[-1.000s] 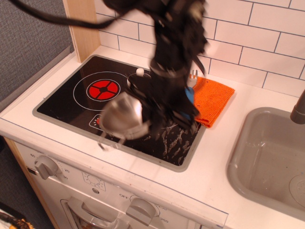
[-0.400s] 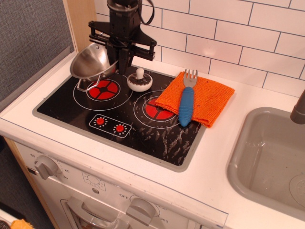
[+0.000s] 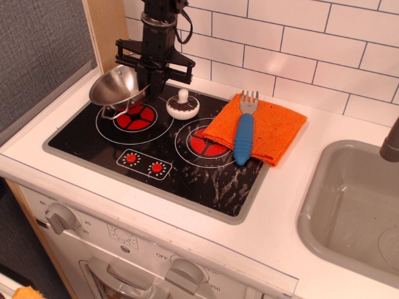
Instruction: Move the silver bowl to left burner beside the mushroom
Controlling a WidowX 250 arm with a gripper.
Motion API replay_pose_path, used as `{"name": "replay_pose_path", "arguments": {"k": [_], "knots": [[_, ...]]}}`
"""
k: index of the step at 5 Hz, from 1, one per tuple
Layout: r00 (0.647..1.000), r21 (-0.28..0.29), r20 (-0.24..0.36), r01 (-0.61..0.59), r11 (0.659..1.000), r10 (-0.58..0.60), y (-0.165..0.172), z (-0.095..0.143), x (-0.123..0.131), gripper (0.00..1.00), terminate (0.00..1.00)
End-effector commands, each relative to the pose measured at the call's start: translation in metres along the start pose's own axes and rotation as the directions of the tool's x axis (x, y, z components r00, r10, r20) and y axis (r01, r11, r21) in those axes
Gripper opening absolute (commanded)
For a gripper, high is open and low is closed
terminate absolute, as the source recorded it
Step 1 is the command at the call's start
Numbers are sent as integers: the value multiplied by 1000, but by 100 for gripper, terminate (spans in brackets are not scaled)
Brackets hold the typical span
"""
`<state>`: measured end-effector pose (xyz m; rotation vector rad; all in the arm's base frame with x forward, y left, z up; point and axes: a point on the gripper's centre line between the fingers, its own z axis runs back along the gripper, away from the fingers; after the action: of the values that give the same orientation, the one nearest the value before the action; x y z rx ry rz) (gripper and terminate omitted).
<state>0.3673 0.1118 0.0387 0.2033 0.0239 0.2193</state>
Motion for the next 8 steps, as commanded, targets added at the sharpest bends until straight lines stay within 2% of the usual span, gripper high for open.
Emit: {"name": "replay_pose_path", "arguments": {"k": [1,2,3,4,5,6,7,8], "knots": [[1000,50,2,-11,999,11,30,-3,-3,0,0],[999,54,-34,10,998,-8,32,-11,-5,100,0],[998,-16,35,47,999,-46,26,3,-5,100,0],[991,-63,116,68,996,-60,22,28,-8,100,0],[976,-61,196,105,993,-92,21,53,-25,100,0],[967,-59,222,145,988,-129,10,57,-40,100,0],[960,-39,206,201,979,-189,-2,53,-47,100,0],[960,-39,206,201,979,-189,-2,53,-47,100,0]]}}
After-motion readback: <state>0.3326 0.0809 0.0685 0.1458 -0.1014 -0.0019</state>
